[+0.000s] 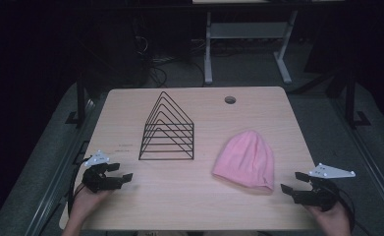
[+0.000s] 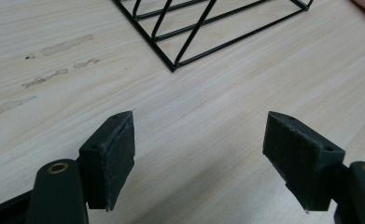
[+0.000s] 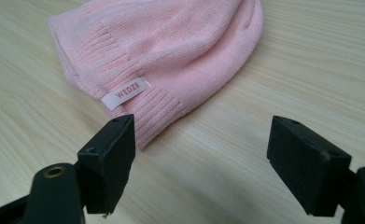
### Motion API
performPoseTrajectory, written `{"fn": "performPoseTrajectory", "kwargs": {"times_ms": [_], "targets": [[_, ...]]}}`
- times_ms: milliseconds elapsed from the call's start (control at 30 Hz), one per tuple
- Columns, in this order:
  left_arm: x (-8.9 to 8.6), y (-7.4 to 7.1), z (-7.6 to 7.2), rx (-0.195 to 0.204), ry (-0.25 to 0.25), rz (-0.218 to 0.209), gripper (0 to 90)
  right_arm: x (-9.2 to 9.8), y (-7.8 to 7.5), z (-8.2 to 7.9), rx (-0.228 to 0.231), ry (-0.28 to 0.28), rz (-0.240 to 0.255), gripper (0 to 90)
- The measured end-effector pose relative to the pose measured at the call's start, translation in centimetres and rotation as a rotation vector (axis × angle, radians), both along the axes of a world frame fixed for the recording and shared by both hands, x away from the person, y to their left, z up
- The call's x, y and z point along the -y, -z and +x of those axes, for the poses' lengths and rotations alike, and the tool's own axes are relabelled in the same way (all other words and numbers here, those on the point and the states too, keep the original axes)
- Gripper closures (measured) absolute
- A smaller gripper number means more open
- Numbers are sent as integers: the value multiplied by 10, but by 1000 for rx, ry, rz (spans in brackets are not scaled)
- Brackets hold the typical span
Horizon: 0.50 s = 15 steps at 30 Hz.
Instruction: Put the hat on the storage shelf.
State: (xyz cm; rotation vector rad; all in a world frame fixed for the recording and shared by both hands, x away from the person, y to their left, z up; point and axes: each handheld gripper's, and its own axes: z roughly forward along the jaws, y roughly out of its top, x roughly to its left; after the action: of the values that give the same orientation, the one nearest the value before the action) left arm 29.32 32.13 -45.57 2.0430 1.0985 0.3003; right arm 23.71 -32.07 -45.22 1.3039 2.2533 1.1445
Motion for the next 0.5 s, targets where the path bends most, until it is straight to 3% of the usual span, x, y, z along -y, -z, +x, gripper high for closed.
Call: {"fn": "performPoseTrajectory", "kwargs": {"times_ms": [200,300,500], "targets": [[0,1,-2,-5,1,-3,244,-2,1,3,-2,-5,-1,218],[-2,0,-3,-2,20,17,243,-9,-1,0,10,-13,-16,215],[-4,1,-4,1,2,2,240,-18,-6,5,22,-29,1,201]]}}
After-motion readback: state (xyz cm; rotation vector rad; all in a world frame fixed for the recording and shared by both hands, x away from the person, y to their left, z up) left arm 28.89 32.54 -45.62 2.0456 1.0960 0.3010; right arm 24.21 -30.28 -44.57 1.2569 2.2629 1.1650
